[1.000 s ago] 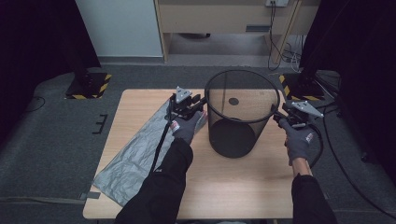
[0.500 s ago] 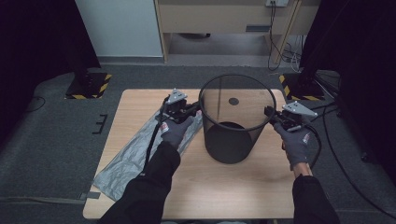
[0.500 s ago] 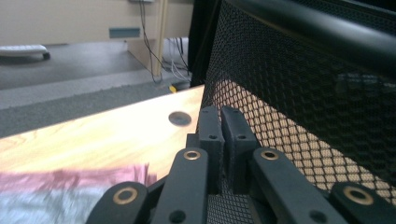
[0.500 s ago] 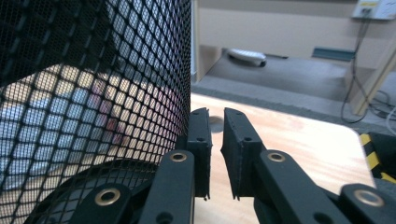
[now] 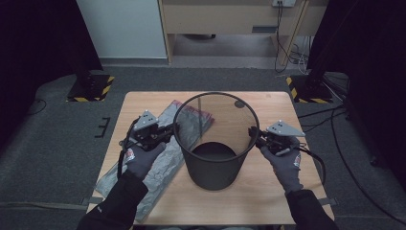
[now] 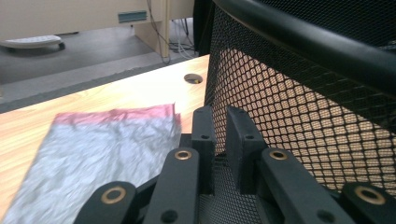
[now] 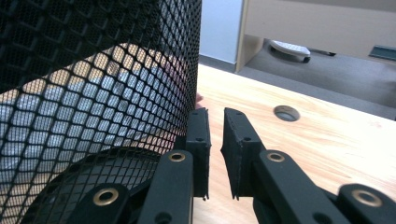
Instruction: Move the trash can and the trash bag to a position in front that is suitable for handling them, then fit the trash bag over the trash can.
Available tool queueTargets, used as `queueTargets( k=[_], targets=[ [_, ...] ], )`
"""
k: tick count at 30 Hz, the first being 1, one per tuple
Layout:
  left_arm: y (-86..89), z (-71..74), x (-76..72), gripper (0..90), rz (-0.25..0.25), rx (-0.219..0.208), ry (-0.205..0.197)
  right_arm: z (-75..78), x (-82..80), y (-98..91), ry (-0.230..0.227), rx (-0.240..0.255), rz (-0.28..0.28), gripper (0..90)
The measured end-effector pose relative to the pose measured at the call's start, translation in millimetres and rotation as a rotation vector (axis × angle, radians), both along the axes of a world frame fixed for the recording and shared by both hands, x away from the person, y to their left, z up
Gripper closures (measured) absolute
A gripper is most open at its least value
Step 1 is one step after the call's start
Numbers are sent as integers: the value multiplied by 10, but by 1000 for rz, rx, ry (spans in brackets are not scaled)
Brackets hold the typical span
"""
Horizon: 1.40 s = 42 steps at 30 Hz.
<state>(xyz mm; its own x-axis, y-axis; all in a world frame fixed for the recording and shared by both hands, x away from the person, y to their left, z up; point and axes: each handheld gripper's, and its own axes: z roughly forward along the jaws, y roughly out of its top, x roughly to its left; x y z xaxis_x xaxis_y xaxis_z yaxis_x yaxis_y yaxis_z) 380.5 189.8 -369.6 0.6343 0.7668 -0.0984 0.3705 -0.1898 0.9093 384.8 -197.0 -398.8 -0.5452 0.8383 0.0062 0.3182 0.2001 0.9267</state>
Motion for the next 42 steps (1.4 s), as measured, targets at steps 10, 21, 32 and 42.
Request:
queueTargets(
  k=[10,21,32,42],
  targets=[
    [333,-123,-137,569,56,-6,6,-59,-64,-54,11,32,-20,490],
    [870,-757,-366,382,151,141,111,-437,-230,-522,162,56,-76,276],
    [1487,-1157,-52,350,272,210,203,-643,-146,-635,237,44,-112,227],
    [1644,-1334,98,297,264,248,214,-747,-133,-662,250,24,-69,163]
  ],
)
